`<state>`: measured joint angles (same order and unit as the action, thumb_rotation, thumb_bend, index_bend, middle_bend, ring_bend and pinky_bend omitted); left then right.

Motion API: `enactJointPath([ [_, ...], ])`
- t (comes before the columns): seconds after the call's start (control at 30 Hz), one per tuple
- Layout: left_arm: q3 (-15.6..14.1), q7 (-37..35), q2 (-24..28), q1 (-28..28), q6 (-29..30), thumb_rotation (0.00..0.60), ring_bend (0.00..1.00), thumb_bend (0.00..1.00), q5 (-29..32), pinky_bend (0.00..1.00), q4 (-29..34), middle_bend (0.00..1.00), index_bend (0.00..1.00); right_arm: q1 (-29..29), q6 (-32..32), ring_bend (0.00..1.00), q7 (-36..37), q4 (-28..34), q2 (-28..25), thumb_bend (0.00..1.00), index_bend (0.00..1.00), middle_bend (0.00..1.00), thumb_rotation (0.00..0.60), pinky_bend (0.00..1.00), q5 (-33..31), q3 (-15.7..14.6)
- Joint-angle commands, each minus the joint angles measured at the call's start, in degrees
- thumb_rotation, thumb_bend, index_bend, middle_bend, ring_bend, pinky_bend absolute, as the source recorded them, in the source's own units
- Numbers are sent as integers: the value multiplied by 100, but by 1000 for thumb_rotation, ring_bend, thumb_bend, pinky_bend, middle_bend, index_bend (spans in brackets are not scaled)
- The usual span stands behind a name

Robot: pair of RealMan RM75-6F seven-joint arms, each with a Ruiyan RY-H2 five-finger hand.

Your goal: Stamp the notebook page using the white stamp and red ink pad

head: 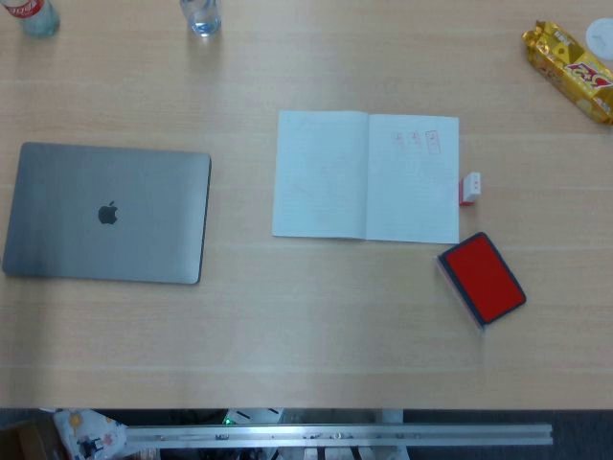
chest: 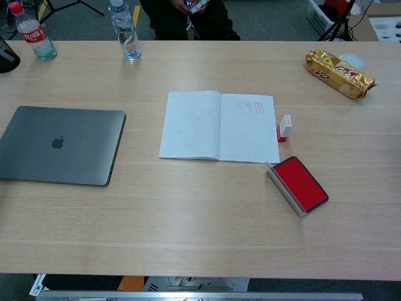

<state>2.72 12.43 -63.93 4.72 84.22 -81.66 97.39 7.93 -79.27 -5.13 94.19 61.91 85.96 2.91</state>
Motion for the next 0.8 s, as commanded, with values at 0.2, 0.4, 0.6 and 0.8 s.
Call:
enactJointPath([
  [0.2, -13, -73, -10, -3, -32, 600, 135, 207, 28, 21, -62, 150, 283, 166, 106, 293, 15, 90, -45, 99, 325, 358, 600, 343, 112, 56],
  [0.4, -10, -175, -19, -13, -47, 600, 135, 207, 58, 21, -136, 149, 283, 631, 592, 293, -14, 112, -113, 99, 325, 358, 600, 343, 308, 155],
  [0.6, -31, -247, 11, -41, -34, 600, 135, 208, 50, 21, -135, 146, 284, 1247, 1242, 293, -209, -130, 80, 159, 342, 361, 600, 343, 400, 298],
  [0.8, -49, -305, 70, -111, 29, 600, 135, 208, 72, 21, -124, 145, 290, 1750, 1735, 293, -372, -531, 517, 239, 386, 378, 600, 346, 474, 338],
])
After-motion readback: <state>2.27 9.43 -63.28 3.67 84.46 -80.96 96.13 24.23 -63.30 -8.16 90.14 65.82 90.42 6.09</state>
